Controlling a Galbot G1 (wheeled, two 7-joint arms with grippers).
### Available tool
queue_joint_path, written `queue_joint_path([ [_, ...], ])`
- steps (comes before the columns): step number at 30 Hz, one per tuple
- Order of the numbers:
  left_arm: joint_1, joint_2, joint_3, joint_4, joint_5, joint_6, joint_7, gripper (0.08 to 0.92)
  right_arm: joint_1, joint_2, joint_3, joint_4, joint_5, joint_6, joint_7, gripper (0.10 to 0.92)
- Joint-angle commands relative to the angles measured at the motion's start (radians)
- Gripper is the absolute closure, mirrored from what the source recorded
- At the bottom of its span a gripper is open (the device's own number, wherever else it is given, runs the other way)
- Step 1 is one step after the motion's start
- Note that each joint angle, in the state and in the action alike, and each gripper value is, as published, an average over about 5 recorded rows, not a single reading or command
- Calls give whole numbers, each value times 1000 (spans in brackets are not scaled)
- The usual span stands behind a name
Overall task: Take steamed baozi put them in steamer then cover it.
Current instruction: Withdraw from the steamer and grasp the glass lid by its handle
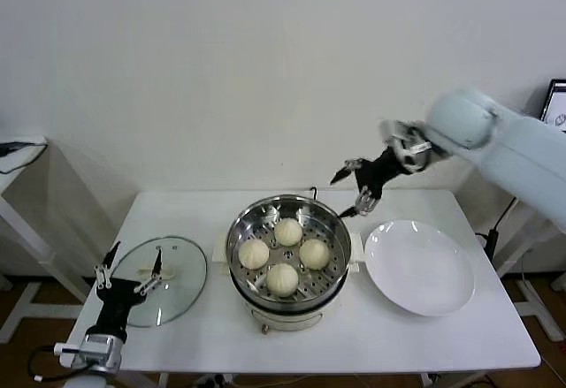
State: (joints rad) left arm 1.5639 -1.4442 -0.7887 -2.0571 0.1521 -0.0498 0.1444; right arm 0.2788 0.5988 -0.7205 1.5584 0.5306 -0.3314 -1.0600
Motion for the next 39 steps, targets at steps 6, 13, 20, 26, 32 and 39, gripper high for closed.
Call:
queue_joint_path([
  [6,-27,10,14,-43,-62,79,-30,177,-1176,-137,1122,167,166,379,826,203],
  [13,-31,5,20,-44,-62,43,-39,177,-1533,181,1392,331,139,478,1023,203],
  [20,-30,-2,25,-29,-58,-3,-36,177,-1728,469,1433,417,44,622,1095,203],
  [26,-26,-5,23,-6,-53,-32,-43,177,-1835,615,1413,449,-55,728,1150,203],
  [32,-20,-8,28,16,1,-50,-49,177,-1926,697,1360,455,-100,781,1129,203],
  [39,-1,3,4,100,372,-190,-105,177,-1933,709,1354,422,-96,788,1126,203],
])
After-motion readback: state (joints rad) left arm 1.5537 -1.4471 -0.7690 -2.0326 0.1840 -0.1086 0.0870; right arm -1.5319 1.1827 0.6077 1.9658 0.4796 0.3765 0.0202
